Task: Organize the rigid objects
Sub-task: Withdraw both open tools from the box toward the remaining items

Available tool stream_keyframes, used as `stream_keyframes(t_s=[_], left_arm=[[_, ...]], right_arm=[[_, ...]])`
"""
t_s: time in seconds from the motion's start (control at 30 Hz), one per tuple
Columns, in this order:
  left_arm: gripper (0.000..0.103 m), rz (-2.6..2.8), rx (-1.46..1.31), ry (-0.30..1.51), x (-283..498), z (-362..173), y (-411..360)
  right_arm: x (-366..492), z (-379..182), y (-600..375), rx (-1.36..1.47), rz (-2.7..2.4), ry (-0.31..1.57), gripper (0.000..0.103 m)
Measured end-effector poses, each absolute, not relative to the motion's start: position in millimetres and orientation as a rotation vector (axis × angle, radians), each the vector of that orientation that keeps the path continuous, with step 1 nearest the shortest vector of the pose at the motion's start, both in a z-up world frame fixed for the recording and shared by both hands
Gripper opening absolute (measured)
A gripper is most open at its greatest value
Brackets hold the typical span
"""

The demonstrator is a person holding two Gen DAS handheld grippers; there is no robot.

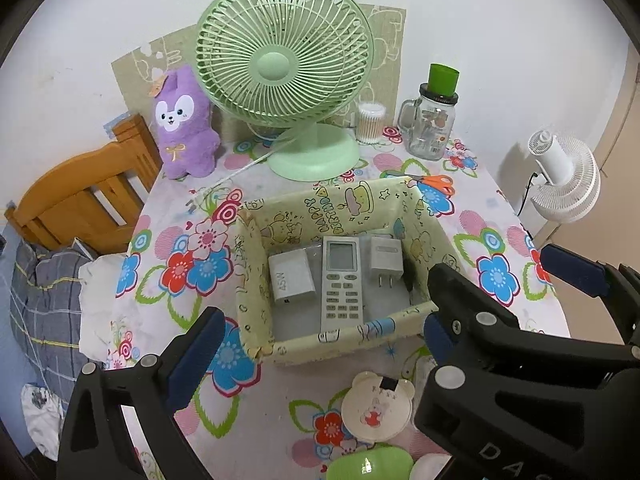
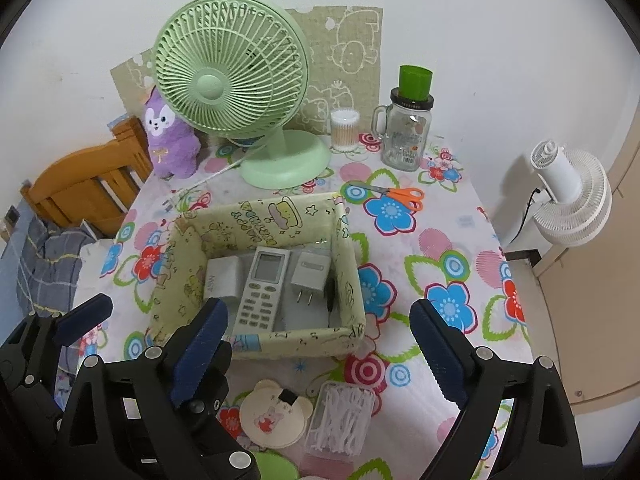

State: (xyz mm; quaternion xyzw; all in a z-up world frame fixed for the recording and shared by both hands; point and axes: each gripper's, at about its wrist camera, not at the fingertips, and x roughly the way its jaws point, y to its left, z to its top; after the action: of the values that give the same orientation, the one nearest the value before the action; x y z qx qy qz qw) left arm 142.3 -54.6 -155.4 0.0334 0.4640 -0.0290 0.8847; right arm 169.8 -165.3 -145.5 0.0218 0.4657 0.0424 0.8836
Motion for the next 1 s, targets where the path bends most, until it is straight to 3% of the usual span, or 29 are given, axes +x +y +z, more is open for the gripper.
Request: stream_keyframes(t_s=[1.0], left_arm=[[0.101, -0.054, 0.08, 0.922, 79, -139, -63]], right_arm=[[104, -130, -176, 0.082, 0.112, 0.934, 0.094]])
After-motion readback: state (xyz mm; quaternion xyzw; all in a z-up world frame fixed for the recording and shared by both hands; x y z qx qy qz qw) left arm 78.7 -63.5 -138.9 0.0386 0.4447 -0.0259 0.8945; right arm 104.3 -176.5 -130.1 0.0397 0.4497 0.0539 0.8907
